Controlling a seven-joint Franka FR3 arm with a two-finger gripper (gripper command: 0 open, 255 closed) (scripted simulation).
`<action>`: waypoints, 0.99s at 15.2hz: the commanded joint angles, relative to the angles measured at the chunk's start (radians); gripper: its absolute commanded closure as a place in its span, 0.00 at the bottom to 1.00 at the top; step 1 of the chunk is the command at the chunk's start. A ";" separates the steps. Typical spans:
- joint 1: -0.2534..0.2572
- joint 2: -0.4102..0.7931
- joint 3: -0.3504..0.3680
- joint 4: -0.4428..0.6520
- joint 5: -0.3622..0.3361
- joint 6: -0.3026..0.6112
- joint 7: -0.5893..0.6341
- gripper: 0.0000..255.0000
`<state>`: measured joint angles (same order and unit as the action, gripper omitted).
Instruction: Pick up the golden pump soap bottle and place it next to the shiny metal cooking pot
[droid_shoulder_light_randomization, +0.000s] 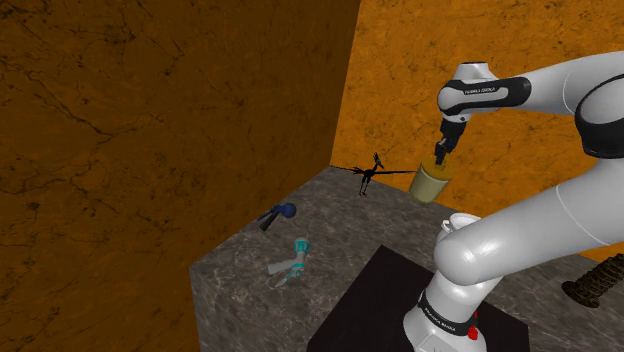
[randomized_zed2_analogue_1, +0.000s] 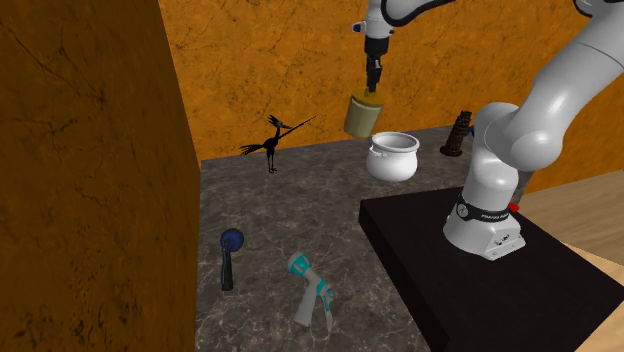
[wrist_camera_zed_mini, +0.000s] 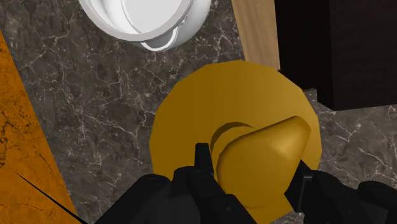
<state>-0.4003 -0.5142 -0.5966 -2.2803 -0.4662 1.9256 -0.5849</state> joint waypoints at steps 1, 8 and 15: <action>-0.020 -0.013 -0.036 0.000 -0.018 0.005 -0.048 1.00; -0.037 0.002 -0.105 -0.039 -0.044 0.080 -0.094 1.00; -0.038 0.030 -0.139 -0.110 -0.062 0.179 -0.080 1.00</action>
<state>-0.4381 -0.4888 -0.7312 -2.3783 -0.5253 2.0870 -0.6689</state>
